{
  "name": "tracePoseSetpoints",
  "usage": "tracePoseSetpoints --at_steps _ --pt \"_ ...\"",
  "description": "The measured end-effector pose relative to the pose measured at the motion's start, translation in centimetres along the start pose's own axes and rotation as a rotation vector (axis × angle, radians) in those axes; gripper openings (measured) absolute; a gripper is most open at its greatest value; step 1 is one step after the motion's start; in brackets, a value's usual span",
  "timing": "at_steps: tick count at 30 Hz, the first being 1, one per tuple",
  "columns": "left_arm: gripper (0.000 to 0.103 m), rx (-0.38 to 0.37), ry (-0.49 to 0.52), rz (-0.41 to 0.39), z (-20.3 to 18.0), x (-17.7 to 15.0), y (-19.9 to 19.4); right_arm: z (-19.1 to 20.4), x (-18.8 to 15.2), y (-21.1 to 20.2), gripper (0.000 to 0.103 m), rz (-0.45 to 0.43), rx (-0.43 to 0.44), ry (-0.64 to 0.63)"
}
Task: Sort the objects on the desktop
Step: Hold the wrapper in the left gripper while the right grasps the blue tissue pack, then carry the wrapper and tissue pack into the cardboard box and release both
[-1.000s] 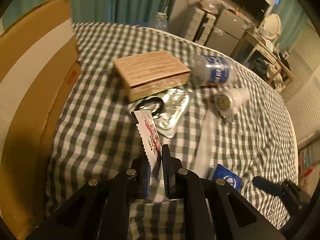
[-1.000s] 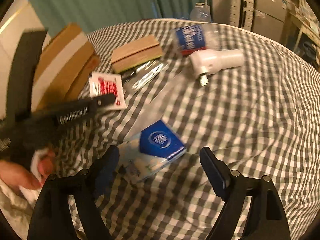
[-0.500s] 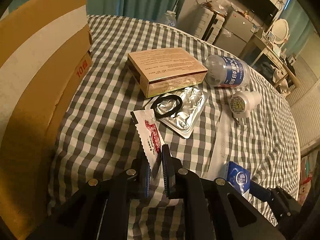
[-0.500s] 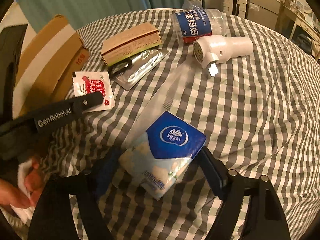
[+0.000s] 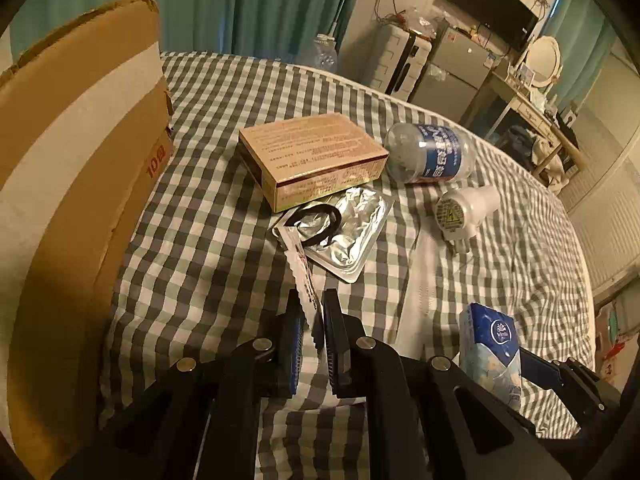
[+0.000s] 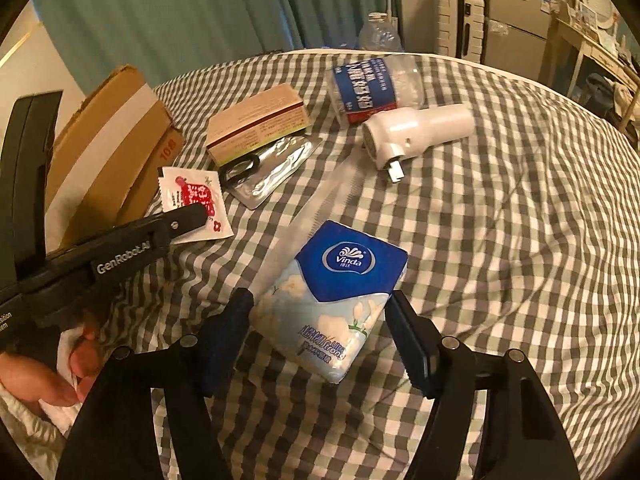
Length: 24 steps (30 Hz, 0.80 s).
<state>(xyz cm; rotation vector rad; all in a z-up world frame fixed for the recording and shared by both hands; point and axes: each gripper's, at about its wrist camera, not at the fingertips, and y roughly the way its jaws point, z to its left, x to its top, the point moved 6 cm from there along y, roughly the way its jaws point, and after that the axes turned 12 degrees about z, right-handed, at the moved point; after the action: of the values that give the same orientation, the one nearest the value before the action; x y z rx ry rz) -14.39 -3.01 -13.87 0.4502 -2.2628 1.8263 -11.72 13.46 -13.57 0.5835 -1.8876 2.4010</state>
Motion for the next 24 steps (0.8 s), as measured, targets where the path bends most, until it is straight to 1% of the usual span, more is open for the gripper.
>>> tracePoseSetpoints --at_steps 4,6,9,10,11,13,18,21,24 --pt "0.011 -0.020 0.008 0.009 -0.4 0.1 -0.2 -0.1 0.3 -0.5 0.068 -0.018 0.002 0.016" --pt "0.011 -0.008 0.005 0.023 -0.5 0.0 0.2 -0.1 0.3 -0.6 0.068 -0.019 0.015 0.027" --pt "0.011 0.016 -0.004 0.066 -0.2 0.2 1.8 -0.4 0.0 -0.8 0.068 -0.018 0.015 0.035" --pt "0.006 0.022 0.001 0.064 -0.2 0.4 2.2 -0.4 0.1 -0.8 0.068 -0.020 0.013 0.036" --pt "0.002 0.006 0.009 0.058 -0.2 0.5 2.2 -0.5 0.0 -0.8 0.068 -0.021 0.013 0.038" --pt "0.002 0.021 0.022 0.033 -0.4 0.7 1.7 -0.8 0.0 -1.0 0.068 -0.020 0.017 0.043" --pt "0.002 0.015 0.053 -0.004 -1.3 0.7 0.8 -1.2 0.1 -0.8 0.068 -0.025 0.026 0.057" --pt "0.002 -0.004 0.062 -0.040 -1.7 0.9 -0.3 -1.2 0.3 -0.9 0.068 -0.031 0.029 0.059" --pt "0.002 -0.017 0.089 -0.080 -2.6 0.9 -1.9 -1.0 0.5 -2.0 0.068 -0.062 0.044 0.067"
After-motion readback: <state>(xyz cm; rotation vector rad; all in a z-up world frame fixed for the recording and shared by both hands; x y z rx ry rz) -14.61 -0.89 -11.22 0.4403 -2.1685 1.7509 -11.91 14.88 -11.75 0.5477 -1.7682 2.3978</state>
